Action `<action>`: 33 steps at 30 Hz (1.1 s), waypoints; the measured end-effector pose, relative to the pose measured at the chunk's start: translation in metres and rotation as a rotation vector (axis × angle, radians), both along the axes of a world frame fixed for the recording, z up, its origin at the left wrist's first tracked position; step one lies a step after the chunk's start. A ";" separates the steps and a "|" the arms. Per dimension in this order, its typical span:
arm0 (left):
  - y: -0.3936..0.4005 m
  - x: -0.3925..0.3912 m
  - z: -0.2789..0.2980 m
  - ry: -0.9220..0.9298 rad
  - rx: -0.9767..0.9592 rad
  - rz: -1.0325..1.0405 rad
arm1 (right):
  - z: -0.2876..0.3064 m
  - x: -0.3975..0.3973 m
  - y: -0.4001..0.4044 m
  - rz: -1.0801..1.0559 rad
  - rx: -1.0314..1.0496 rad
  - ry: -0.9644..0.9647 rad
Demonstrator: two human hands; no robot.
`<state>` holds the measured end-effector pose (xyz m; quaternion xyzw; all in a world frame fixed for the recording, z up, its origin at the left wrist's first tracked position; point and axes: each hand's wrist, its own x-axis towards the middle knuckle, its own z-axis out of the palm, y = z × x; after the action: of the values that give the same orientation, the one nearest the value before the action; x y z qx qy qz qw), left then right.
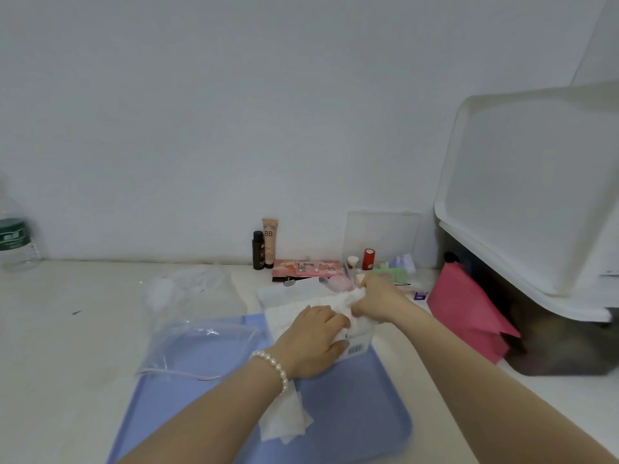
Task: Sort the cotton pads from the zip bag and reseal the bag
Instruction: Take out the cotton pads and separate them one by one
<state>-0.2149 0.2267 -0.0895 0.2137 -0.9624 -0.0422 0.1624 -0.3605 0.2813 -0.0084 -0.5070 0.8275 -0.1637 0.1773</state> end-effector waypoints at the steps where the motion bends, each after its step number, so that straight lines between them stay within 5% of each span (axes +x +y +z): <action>1: 0.000 0.000 0.000 -0.005 0.007 0.003 | 0.002 0.001 -0.002 0.012 0.047 0.048; 12: 0.004 0.000 -0.002 -0.061 0.002 0.067 | 0.020 0.027 -0.031 0.064 0.411 0.410; 25: 0.010 0.003 0.001 -0.124 -0.005 0.082 | 0.000 0.031 -0.039 0.064 0.545 0.326; 33: 0.011 0.003 0.003 -0.140 0.034 0.079 | 0.008 0.020 -0.033 -0.048 0.379 0.318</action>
<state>-0.2121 0.2382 -0.0869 0.2569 -0.9613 -0.0369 0.0924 -0.3404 0.2478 -0.0009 -0.4641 0.8728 0.0722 0.1327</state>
